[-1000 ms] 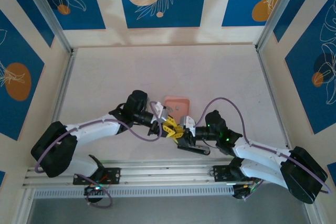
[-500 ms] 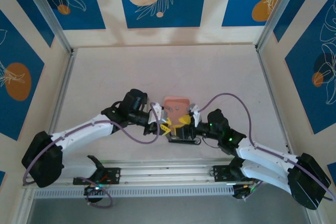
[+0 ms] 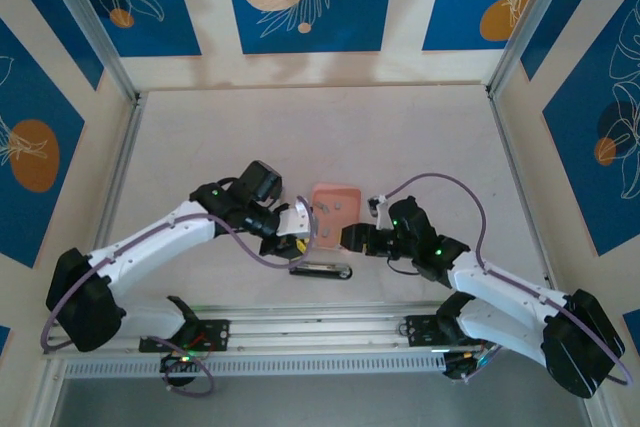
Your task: Load the staples into the stapler
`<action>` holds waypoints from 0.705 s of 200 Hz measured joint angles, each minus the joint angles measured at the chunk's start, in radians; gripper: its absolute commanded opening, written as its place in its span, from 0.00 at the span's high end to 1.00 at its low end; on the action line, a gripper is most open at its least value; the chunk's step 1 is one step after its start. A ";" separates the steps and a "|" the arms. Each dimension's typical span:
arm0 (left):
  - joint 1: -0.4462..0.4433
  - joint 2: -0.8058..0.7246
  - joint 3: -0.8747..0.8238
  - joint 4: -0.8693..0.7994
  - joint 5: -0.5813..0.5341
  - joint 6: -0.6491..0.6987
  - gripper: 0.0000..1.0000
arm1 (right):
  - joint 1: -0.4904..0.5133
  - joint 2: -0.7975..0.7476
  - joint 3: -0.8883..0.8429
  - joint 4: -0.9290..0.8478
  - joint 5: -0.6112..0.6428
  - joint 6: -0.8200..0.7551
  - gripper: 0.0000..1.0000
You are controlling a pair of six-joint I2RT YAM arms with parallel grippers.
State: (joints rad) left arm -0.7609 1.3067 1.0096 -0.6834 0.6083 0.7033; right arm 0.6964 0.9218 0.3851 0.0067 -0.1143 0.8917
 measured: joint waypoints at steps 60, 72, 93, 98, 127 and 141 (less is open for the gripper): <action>-0.051 0.098 0.073 -0.069 -0.065 0.007 0.78 | 0.013 -0.200 -0.107 -0.128 -0.008 0.196 0.63; -0.058 0.109 0.084 -0.074 -0.075 0.007 0.78 | 0.008 -0.198 -0.133 -0.134 -0.029 0.224 0.63; -0.069 0.129 0.099 -0.087 -0.088 0.007 0.78 | 0.000 -0.183 -0.156 -0.138 -0.068 0.253 0.62; -0.071 0.136 0.102 -0.089 -0.090 0.007 0.78 | -0.004 -0.177 -0.156 -0.136 -0.079 0.256 0.62; -0.092 0.173 0.135 -0.097 -0.095 0.006 0.78 | -0.019 -0.139 -0.156 -0.099 -0.139 0.270 0.60; -0.101 0.189 0.152 -0.098 -0.102 0.005 0.78 | -0.022 -0.130 -0.156 -0.083 -0.158 0.271 0.58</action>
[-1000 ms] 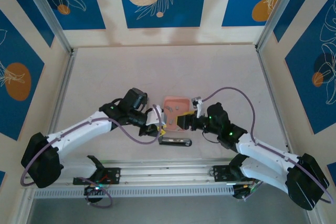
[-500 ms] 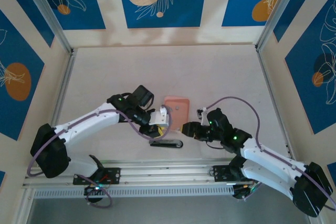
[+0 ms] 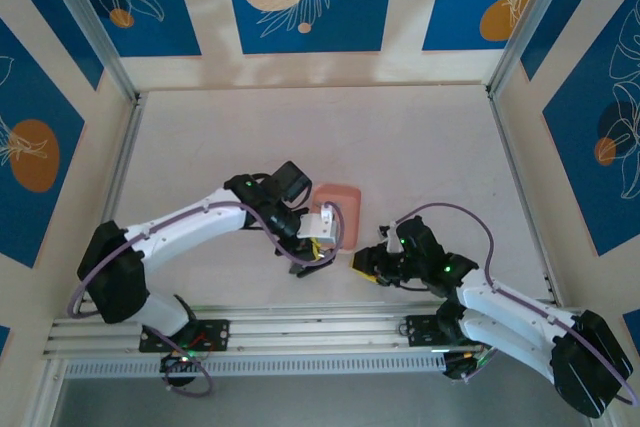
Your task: Load the staples into the stapler
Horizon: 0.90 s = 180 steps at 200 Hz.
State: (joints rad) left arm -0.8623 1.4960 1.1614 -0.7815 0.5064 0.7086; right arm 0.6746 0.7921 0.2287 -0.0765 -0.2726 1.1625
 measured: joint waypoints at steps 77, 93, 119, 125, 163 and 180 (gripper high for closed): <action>-0.078 0.135 0.180 -0.228 -0.114 -0.003 0.82 | -0.100 -0.032 0.000 -0.029 -0.071 -0.043 0.56; -0.095 0.151 0.189 -0.282 -0.174 -0.019 0.82 | -0.135 -0.043 0.000 -0.038 -0.087 -0.061 0.56; -0.121 0.206 0.212 -0.335 -0.264 -0.058 0.80 | -0.166 -0.044 0.001 -0.065 -0.102 -0.090 0.56; -0.127 0.224 0.224 -0.342 -0.282 -0.072 0.80 | -0.168 -0.044 0.001 -0.072 -0.103 -0.096 0.56; -0.167 0.310 0.285 -0.335 -0.349 -0.139 0.73 | -0.172 -0.058 0.001 -0.101 -0.109 -0.116 0.56; -0.182 0.339 0.298 -0.320 -0.368 -0.167 0.70 | -0.174 -0.071 0.001 -0.108 -0.109 -0.119 0.56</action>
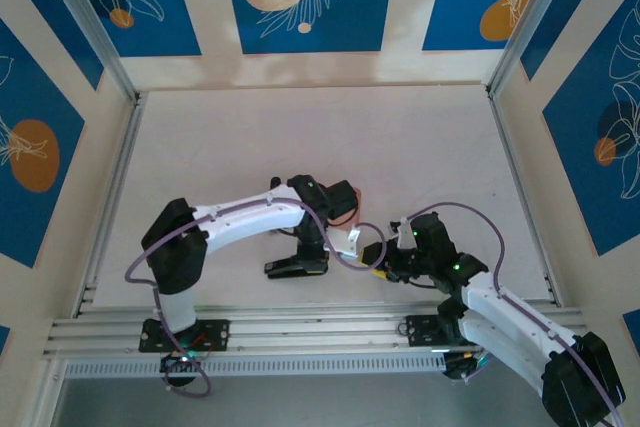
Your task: Load the staples into the stapler
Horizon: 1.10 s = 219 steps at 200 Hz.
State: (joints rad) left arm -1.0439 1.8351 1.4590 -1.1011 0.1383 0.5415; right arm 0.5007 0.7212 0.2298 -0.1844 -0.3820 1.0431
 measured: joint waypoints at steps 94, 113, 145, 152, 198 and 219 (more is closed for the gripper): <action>-0.008 -0.144 -0.109 0.150 0.018 -0.092 0.48 | -0.008 -0.031 0.011 -0.042 0.000 -0.037 0.55; -0.006 -0.228 -0.161 0.171 0.013 -0.096 0.51 | -0.008 -0.031 0.011 -0.042 0.000 -0.042 0.55; 0.000 -0.237 -0.202 0.216 -0.002 -0.115 0.58 | -0.008 -0.031 0.011 -0.042 0.000 -0.045 0.55; 0.003 -0.227 -0.205 0.231 -0.003 -0.117 0.59 | -0.008 -0.031 0.011 -0.044 0.000 -0.045 0.55; 0.006 -0.156 -0.209 0.299 -0.002 -0.122 0.69 | -0.008 -0.031 0.011 -0.050 0.000 -0.047 0.55; 0.008 -0.125 -0.223 0.317 0.002 -0.117 0.71 | -0.008 -0.031 0.011 -0.053 0.000 -0.047 0.55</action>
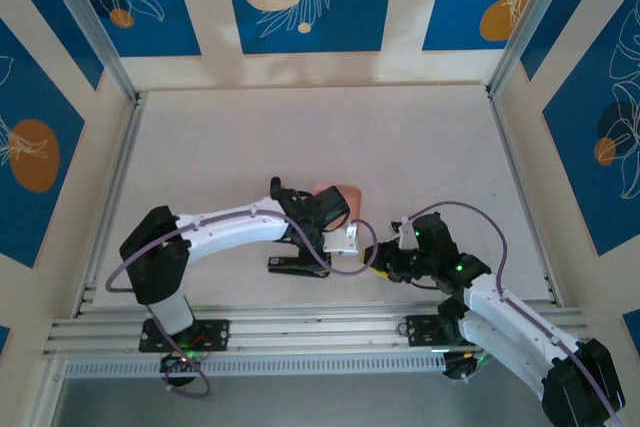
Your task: Load the staples into the stapler
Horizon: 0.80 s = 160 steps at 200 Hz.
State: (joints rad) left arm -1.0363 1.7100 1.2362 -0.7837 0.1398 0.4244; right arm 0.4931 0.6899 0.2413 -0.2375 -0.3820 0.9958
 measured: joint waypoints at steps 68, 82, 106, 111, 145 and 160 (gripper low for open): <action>0.002 0.018 -0.034 0.053 0.013 0.000 0.75 | 0.000 0.000 0.000 -0.003 0.000 -0.004 0.55; 0.002 0.019 -0.038 0.061 0.014 0.000 0.75 | 0.000 0.000 0.000 -0.003 0.000 -0.004 0.55; 0.002 0.018 -0.040 0.064 0.016 -0.003 0.67 | 0.000 0.000 0.000 -0.003 0.000 -0.004 0.55; 0.002 0.018 -0.042 0.065 0.016 -0.008 0.63 | 0.000 0.000 0.000 -0.003 0.000 -0.004 0.55; 0.005 -0.028 -0.077 0.072 0.014 -0.025 0.41 | 0.000 0.000 0.000 -0.009 0.004 -0.008 0.52; 0.013 -0.092 -0.102 0.077 0.011 -0.022 0.34 | 0.000 0.000 0.001 -0.015 0.008 -0.011 0.51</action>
State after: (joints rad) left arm -1.0237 1.6176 1.1339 -0.7071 0.1509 0.4026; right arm 0.4931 0.6899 0.2420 -0.2523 -0.3737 0.9844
